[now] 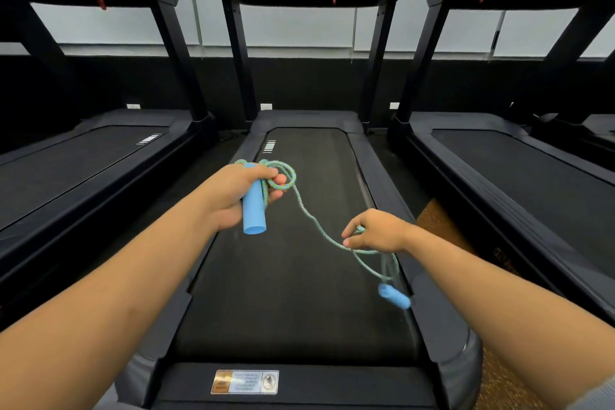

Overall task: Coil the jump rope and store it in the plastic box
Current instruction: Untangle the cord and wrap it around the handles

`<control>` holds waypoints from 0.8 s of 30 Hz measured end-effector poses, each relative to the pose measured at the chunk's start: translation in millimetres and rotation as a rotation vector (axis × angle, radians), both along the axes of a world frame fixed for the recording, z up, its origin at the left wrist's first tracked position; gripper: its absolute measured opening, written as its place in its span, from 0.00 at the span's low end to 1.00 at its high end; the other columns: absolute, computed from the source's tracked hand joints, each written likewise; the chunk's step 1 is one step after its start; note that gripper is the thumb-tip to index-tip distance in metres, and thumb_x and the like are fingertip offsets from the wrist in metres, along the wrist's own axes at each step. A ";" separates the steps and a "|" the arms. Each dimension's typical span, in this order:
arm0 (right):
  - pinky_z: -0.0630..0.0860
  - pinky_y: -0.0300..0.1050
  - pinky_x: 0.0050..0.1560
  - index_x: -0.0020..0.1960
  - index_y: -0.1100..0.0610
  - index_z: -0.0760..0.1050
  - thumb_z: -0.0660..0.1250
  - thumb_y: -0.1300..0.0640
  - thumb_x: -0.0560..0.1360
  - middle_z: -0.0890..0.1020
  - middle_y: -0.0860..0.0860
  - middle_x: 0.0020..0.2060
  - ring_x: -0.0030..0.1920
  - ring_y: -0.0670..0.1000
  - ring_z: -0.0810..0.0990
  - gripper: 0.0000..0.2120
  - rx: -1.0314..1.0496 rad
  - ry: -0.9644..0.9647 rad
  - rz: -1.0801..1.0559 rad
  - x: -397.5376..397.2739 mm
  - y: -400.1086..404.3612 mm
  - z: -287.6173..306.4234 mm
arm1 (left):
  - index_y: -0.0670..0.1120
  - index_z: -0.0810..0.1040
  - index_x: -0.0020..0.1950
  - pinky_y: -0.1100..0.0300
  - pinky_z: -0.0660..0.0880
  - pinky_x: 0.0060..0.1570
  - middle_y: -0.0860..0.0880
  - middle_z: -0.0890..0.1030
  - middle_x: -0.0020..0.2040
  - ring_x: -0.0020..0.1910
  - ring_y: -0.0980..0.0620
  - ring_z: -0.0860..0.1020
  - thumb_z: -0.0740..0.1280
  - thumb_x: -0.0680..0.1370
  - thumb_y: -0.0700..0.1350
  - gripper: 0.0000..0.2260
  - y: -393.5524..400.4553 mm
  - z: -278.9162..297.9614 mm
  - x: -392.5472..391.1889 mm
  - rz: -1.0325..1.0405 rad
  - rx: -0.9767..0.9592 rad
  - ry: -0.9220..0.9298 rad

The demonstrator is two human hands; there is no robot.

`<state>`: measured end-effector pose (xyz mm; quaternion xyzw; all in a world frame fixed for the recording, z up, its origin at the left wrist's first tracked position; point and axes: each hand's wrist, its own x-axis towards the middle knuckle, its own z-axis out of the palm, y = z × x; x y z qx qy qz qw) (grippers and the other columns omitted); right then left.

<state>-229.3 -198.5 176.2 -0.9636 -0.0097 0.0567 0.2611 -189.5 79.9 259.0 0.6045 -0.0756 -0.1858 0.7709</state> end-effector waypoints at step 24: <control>0.62 0.50 0.74 0.75 0.48 0.70 0.53 0.44 0.86 0.79 0.49 0.69 0.71 0.50 0.74 0.20 0.748 -0.161 0.000 16.1 67.4 51.1 | 0.34 0.78 0.59 0.62 0.75 0.30 0.43 0.85 0.40 0.29 0.52 0.77 0.72 0.79 0.39 0.11 -23.1 -20.2 -4.0 0.021 0.286 -0.319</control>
